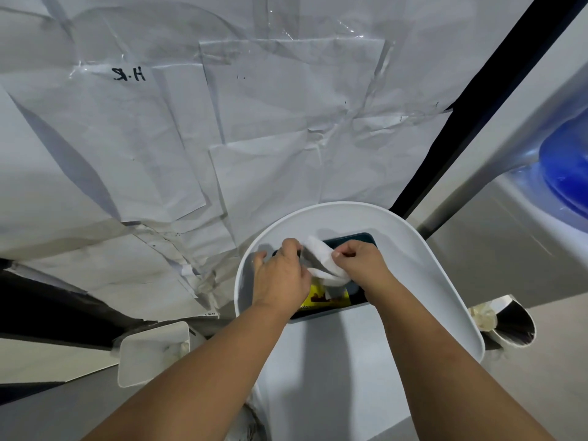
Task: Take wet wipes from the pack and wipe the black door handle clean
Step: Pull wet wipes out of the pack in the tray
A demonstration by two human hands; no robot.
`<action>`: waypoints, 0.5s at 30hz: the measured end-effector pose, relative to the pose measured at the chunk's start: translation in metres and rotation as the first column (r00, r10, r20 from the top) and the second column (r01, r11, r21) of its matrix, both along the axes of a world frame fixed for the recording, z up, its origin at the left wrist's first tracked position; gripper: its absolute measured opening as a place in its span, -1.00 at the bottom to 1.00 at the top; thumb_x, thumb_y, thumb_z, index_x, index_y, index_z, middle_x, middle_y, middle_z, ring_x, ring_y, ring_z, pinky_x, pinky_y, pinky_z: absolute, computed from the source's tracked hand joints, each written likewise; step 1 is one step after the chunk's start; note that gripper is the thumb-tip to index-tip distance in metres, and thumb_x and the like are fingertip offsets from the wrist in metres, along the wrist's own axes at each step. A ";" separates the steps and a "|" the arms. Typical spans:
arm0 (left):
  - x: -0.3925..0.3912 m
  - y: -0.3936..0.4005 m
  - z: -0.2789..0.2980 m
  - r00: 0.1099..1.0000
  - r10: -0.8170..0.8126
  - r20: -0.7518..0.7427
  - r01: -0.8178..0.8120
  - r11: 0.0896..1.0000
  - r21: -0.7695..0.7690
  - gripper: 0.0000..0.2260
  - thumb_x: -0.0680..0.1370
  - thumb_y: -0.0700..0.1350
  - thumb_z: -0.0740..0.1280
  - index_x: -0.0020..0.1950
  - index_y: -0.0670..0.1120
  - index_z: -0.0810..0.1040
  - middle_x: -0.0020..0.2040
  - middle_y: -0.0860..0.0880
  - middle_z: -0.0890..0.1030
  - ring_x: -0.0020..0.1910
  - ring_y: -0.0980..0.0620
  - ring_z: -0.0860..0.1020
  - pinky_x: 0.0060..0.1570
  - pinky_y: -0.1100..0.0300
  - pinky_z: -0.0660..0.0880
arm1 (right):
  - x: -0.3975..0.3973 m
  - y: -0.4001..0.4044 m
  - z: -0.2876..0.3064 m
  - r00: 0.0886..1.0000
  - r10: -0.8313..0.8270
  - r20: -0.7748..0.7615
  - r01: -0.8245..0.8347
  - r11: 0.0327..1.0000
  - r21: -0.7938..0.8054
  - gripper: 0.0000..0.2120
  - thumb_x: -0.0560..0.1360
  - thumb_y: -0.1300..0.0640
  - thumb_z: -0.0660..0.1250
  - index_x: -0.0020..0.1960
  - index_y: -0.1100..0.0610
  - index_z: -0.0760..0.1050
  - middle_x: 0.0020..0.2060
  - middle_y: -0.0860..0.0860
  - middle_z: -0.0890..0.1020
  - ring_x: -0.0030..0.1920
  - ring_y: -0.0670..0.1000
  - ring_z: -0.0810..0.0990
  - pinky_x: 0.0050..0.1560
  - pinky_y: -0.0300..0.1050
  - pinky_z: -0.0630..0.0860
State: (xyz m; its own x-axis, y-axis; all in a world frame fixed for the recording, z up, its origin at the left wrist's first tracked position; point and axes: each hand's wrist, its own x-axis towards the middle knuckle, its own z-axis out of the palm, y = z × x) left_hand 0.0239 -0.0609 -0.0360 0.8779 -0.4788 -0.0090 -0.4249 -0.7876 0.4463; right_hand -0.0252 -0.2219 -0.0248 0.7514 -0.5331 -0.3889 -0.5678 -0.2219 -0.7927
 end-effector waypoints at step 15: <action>-0.015 0.022 0.001 0.995 -0.100 0.004 0.098 0.980 0.172 -0.88 0.62 -0.06 0.19 -0.03 0.08 0.50 -0.26 0.10 0.50 -0.12 0.05 0.50 0.44 -0.13 0.04 | -0.002 0.015 0.007 1.000 -0.013 -0.004 0.013 0.988 0.156 -0.78 0.45 0.36 0.27 0.00 0.09 0.51 -0.09 0.12 0.61 -0.06 0.10 0.62 -0.15 -0.09 0.63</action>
State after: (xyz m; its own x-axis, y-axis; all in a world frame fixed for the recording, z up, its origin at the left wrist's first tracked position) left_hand 0.0089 -0.0392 -0.0351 0.8270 -0.5554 -0.0875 -0.5091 -0.8057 0.3027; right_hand -0.0269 -0.2073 -0.0182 0.7436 -0.4756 -0.4700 -0.5720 -0.0886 -0.8154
